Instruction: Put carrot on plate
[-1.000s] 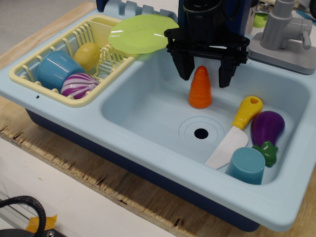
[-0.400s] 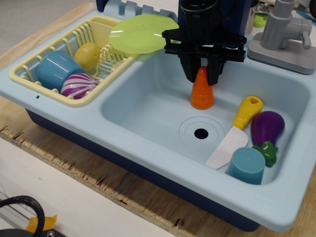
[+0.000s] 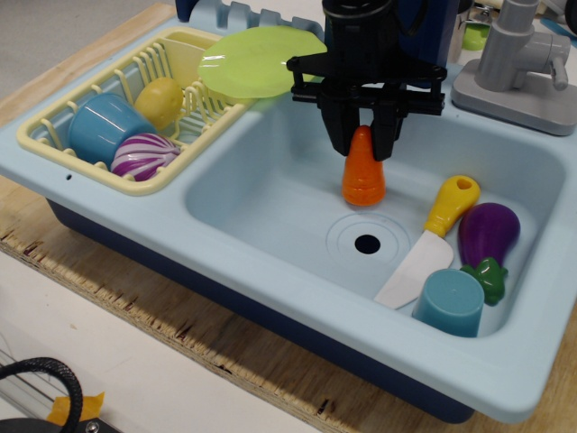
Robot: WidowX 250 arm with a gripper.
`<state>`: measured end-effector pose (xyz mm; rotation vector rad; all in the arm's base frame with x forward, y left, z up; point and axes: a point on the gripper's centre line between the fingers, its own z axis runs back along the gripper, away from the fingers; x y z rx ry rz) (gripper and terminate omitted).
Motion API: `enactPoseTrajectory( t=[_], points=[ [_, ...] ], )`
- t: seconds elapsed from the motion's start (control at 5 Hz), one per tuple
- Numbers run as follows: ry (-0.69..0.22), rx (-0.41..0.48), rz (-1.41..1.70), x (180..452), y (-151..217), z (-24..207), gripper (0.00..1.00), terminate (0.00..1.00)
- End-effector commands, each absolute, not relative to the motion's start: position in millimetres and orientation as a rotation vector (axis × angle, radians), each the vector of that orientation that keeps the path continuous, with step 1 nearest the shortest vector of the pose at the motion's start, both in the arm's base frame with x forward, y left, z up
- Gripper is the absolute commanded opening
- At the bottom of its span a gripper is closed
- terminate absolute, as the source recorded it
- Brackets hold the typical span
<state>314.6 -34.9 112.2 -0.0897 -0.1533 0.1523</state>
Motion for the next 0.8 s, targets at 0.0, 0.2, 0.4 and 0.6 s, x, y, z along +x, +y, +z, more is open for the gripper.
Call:
enactPoseTrajectory(
  t=[0.0, 0.2, 0.4, 0.6],
  points=[
    [-0.244, -0.017, 0.138, 323.0, -39.0, 168.2, 0.00, 0.00],
    [-0.279, 0.032, 0.161, 318.3, -25.4, 191.2, 0.00, 0.00],
    [-0.322, 0.060, 0.171, 313.7, -10.1, 204.0, 0.00, 0.00],
    [-0.366, 0.053, 0.195, 312.6, 5.3, 208.3, 0.00, 0.00]
  ],
)
